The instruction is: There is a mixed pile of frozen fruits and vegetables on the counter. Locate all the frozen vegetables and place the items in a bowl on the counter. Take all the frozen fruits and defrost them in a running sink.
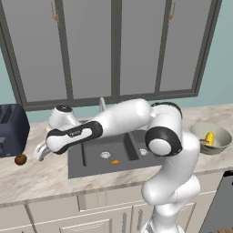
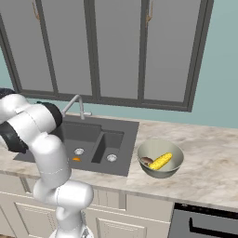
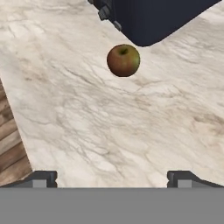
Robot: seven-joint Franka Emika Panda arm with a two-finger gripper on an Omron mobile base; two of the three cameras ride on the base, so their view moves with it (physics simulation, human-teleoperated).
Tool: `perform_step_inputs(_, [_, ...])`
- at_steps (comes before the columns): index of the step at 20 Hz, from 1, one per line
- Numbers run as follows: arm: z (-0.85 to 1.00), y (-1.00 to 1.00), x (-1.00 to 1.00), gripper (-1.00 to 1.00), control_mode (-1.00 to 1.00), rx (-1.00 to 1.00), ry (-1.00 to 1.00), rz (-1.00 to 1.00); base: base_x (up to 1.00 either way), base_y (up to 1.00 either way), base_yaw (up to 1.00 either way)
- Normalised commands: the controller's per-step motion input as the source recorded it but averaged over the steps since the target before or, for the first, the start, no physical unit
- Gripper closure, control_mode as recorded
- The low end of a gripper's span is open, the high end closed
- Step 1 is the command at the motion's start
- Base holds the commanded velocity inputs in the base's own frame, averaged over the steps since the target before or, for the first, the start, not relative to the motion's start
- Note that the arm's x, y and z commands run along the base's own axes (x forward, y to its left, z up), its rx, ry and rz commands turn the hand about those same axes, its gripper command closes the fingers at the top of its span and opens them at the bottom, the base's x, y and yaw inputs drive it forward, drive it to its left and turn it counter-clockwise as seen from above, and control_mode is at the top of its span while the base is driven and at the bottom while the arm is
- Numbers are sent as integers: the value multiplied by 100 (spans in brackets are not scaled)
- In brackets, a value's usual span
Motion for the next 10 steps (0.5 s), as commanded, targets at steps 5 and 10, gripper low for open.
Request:
perform_step_inputs(5, [-6, 28, 9, -100, -100, -1, -4, 0, 0, 0, 0])
perform_step_inputs(10, [-2, 25, 3, -100, -100, 0, -4, -1, 0, 0, 0])
